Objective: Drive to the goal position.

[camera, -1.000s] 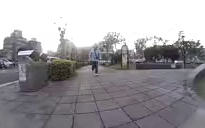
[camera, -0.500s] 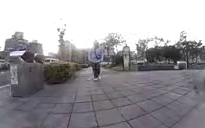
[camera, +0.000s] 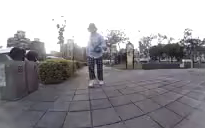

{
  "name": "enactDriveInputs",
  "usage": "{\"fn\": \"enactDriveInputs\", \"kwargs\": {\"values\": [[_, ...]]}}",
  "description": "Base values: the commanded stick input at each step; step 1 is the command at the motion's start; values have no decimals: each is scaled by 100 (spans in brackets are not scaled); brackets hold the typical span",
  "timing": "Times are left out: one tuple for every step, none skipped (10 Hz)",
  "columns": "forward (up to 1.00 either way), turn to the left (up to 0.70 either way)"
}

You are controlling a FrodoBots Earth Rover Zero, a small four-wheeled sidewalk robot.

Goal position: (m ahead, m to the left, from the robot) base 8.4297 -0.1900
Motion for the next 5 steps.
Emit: {"fn": "enactDriveInputs", "kwargs": {"values": [[0,0],[0,0],[0,0],[0,0],[0,0]]}}
